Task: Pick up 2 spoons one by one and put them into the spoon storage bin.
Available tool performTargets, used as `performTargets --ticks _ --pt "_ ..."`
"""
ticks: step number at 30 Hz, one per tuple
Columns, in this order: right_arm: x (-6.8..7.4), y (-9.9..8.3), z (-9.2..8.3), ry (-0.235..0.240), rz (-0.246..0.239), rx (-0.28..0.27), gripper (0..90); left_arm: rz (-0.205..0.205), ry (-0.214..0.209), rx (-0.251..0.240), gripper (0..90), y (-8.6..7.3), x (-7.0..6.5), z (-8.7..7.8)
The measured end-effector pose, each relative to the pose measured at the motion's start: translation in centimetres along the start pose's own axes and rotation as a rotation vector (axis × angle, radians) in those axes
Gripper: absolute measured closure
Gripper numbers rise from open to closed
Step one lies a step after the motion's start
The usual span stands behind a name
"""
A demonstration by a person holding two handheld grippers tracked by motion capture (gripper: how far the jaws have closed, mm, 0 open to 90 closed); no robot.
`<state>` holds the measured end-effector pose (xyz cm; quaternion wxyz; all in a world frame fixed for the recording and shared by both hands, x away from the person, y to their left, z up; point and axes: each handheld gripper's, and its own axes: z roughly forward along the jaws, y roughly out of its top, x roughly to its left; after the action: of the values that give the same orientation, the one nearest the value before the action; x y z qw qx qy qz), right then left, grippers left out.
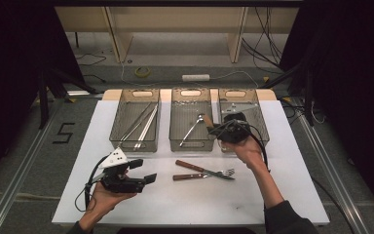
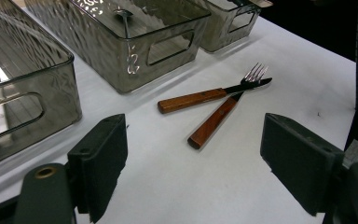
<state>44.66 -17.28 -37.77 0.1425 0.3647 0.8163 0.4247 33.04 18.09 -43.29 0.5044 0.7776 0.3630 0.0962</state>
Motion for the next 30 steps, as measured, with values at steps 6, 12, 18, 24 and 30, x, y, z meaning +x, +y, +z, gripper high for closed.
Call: performTargets --ticks 6,12,18,24,30 --pt "-0.1 1.7 1.6 -0.004 0.008 0.007 77.6 0.012 -0.002 0.005 22.4 -0.2 -0.2 -0.3" --pt "-0.4 2.9 3.0 -0.016 0.020 0.013 77.5 0.008 -0.004 -0.002 22.4 -0.2 -0.2 -0.5" --pt "-0.3 3.8 4.5 -0.027 0.025 0.025 77.5 0.015 -0.002 0.000 22.4 -0.3 -0.3 -0.7" --pt "-0.3 4.4 5.7 -0.039 0.033 0.034 77.5 0.009 0.000 -0.004 22.4 -0.4 -0.2 -0.9" --pt "-0.4 4.7 6.6 -0.053 0.037 0.046 77.4 0.011 0.000 -0.008 22.4 -0.4 -0.3 -0.9"
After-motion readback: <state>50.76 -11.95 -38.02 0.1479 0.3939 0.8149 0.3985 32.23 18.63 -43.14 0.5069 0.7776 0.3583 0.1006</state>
